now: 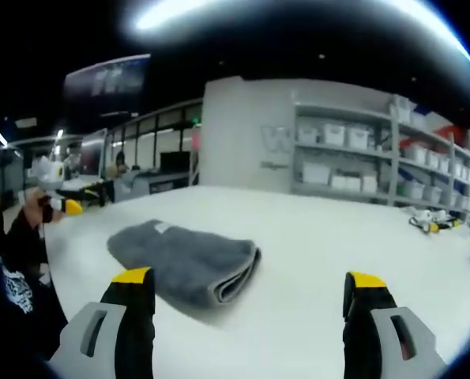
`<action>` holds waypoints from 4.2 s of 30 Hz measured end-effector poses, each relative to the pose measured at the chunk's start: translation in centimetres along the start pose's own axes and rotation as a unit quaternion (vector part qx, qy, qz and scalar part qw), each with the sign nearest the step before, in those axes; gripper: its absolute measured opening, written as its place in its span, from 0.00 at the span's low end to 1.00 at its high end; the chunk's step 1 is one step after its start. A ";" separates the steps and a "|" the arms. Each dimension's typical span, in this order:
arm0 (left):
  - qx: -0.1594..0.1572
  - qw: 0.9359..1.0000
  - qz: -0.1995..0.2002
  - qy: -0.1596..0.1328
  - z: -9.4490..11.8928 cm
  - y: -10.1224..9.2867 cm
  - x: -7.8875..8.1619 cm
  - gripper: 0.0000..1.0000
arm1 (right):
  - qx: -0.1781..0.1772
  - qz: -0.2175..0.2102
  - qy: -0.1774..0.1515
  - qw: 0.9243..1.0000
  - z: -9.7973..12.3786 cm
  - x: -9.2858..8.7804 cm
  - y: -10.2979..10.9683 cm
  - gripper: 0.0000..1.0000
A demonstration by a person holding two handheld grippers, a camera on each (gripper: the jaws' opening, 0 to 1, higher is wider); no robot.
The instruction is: Open the folded towel by lifting each exposed corner and separating the folded layers until the towel lies flat within the target outline without major curled edges
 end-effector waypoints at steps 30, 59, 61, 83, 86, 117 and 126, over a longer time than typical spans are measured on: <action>-0.036 0.997 0.018 0.071 -1.0 -1.1 -4.6 0.75 | 0.043 -0.007 0.044 0.998 -2.1 -3.1 1.7 0.85; -0.039 0.993 0.091 0.059 -2.5 -0.7 -6.1 0.51 | 0.048 -0.054 0.022 0.997 -4.4 -3.5 2.4 0.64; -0.038 0.993 0.089 0.060 -2.6 -0.7 -6.2 0.49 | 0.048 -0.055 0.021 0.997 -4.4 -3.5 2.6 0.63; -0.044 0.991 0.090 0.087 -3.4 -0.9 -7.6 0.29 | 0.052 -0.034 0.048 0.997 -5.8 -5.1 4.4 0.45; -0.047 0.991 0.088 0.090 -3.5 -1.1 -7.8 0.28 | 0.046 -0.011 0.061 0.997 -6.1 -5.6 4.1 0.45; -0.030 0.994 0.038 0.093 -3.7 -1.0 -8.0 0.11 | 0.065 -0.011 0.131 0.989 -6.8 -7.6 3.7 0.06; -0.039 0.994 0.002 0.099 -3.3 -1.5 -8.0 0.08 | 0.058 -0.013 0.144 0.988 -7.6 -7.8 3.5 0.04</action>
Point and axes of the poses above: the point that each gripper's makers call its tool centre point, and the gripper's own axes: z roughly backward along the fingers, y roughly to its left, x roughly out of its top, the point moved 8 cm from there along z, roughly backward along the fingers, and after that the axes turned 13 degrees about -y, right-handed, at the moved point
